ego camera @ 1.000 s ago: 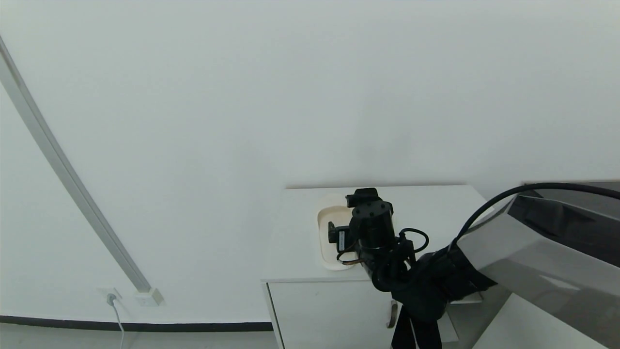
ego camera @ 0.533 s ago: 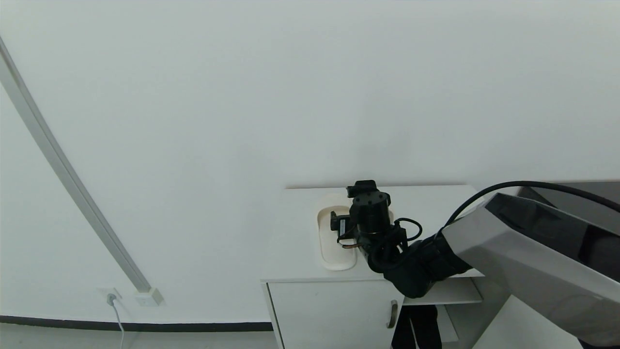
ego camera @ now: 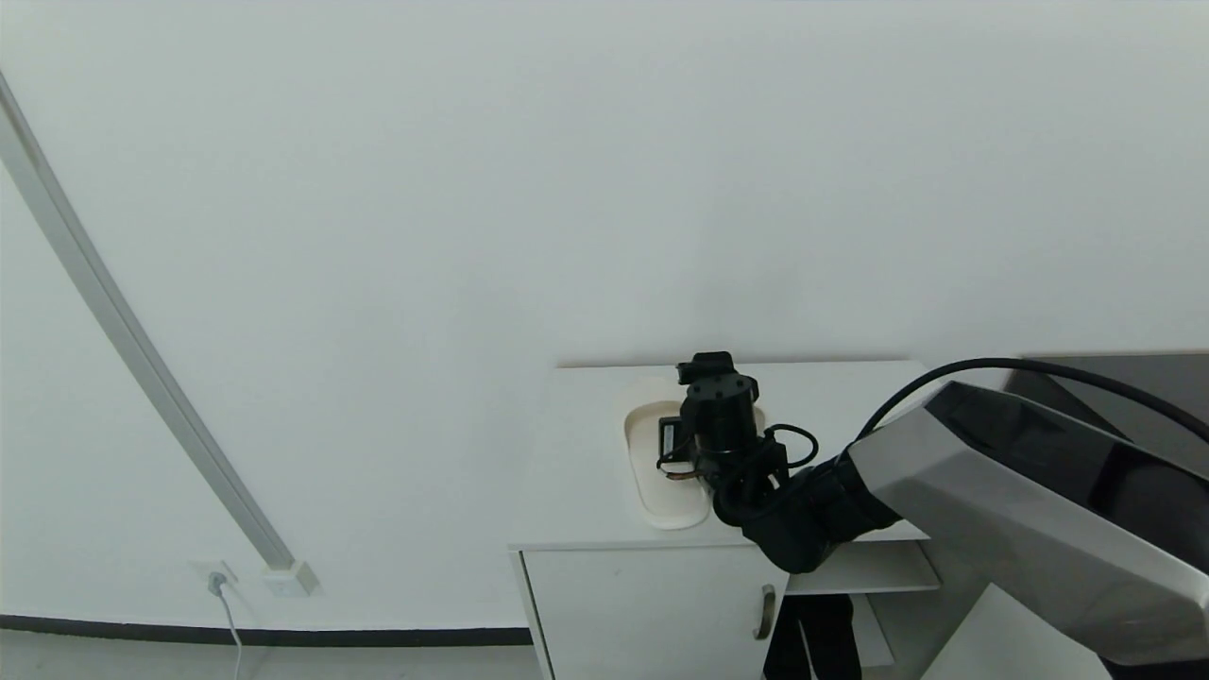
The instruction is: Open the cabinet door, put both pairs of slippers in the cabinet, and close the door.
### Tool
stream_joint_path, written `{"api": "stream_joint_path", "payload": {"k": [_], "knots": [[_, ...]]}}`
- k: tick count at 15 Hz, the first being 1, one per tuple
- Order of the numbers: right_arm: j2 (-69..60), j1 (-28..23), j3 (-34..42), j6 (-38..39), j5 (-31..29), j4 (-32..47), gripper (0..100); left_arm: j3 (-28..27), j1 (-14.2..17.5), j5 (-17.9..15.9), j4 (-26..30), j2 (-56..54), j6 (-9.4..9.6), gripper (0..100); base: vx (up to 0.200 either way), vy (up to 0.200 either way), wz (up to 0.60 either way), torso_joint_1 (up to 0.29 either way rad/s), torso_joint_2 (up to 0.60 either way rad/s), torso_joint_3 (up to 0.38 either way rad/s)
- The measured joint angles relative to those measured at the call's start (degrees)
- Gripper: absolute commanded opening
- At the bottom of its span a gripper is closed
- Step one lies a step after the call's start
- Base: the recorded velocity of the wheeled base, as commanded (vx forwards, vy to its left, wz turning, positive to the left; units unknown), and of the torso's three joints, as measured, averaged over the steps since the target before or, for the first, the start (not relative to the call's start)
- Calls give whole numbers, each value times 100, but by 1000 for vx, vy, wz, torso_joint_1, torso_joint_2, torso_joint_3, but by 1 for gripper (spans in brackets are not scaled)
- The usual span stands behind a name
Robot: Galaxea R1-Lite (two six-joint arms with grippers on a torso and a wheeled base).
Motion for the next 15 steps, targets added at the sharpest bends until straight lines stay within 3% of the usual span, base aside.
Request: {"api": "stream_joint_path", "payload": {"k": [7, 15], "knots": [[-272, 82, 424, -11, 41, -83, 0, 0, 0, 2, 2, 0, 0, 0, 0, 0, 0, 0, 0, 0], [-2164, 336, 3161, -18, 753, -923, 0, 0, -2, 7, 2, 0, -11, 0, 0, 0, 0, 0, 0, 0]]}}
